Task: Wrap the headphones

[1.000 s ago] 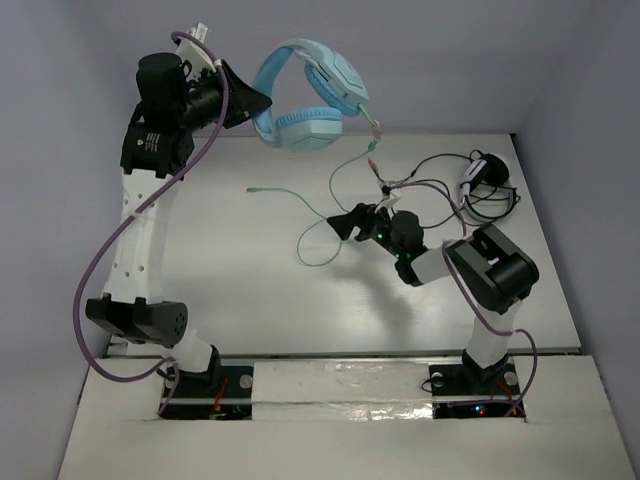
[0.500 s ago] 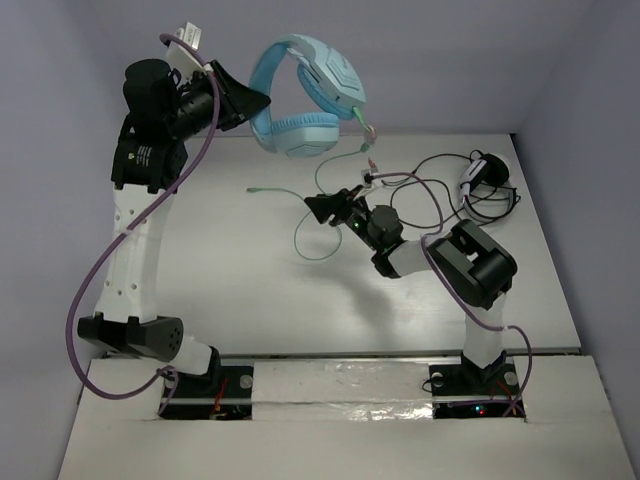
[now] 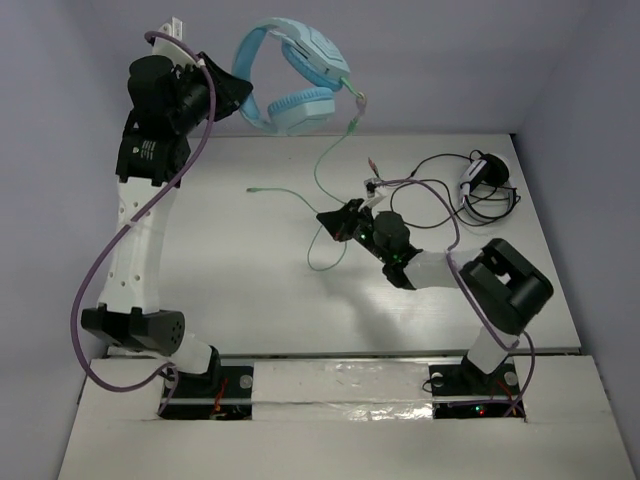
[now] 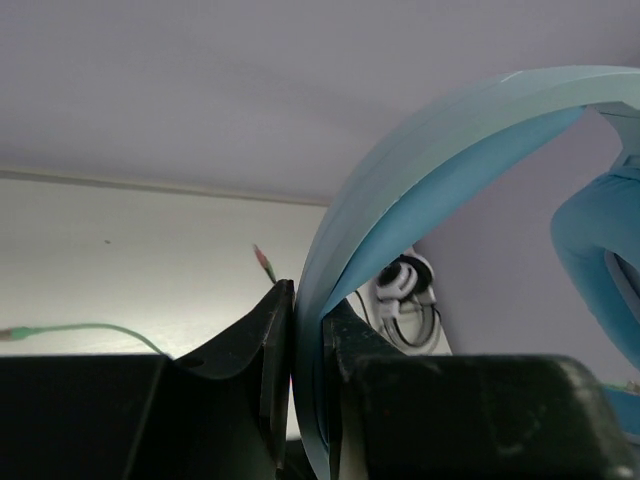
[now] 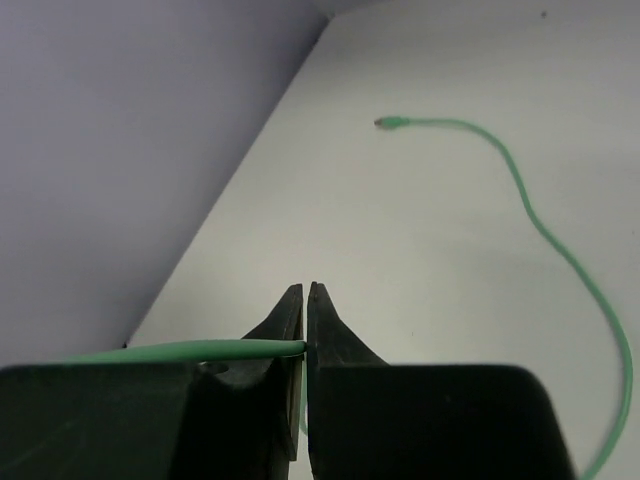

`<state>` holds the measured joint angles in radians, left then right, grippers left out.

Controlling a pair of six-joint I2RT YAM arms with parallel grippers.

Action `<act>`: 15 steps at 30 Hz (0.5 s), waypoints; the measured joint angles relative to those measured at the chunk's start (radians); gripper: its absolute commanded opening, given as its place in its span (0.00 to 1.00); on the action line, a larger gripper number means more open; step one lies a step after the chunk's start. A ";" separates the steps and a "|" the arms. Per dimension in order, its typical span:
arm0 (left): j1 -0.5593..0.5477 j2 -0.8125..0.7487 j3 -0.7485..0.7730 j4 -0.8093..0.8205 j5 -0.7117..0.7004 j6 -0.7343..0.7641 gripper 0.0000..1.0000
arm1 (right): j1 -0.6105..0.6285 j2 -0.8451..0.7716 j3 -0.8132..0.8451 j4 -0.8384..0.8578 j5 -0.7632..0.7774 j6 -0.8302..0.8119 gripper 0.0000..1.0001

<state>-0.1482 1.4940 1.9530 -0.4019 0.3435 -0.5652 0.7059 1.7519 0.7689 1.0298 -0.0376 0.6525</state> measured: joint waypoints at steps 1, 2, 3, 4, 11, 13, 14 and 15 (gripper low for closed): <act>0.002 0.015 -0.003 0.014 -0.032 0.001 0.00 | 0.013 -0.039 0.000 -0.081 0.009 -0.006 0.00; 0.005 0.029 -0.016 0.035 -0.059 0.000 0.00 | 0.026 -0.079 0.000 -0.162 0.023 -0.013 0.00; 0.008 0.041 -0.037 0.055 -0.084 -0.002 0.00 | 0.038 -0.117 0.001 -0.239 0.039 -0.018 0.00; 0.013 0.050 -0.065 0.078 -0.106 -0.004 0.00 | 0.047 -0.150 0.003 -0.316 0.056 -0.024 0.00; 0.034 0.085 -0.414 0.195 -0.241 -0.046 0.00 | 0.069 -0.283 0.120 -0.861 0.183 -0.100 0.00; 0.031 0.085 -0.504 0.196 -0.264 -0.053 0.00 | 0.069 -0.287 0.154 -0.985 0.219 -0.126 0.00; 0.026 0.085 -0.533 0.196 -0.277 -0.053 0.00 | 0.072 -0.285 0.169 -1.037 0.229 -0.138 0.00; 0.019 0.085 -0.560 0.196 -0.293 -0.051 0.00 | 0.078 -0.283 0.189 -1.097 0.240 -0.155 0.00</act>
<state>-0.1291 1.5791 1.3926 -0.2062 0.0502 -0.6167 0.7837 1.4689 0.9577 -0.0669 0.2024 0.4976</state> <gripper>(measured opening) 0.102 0.046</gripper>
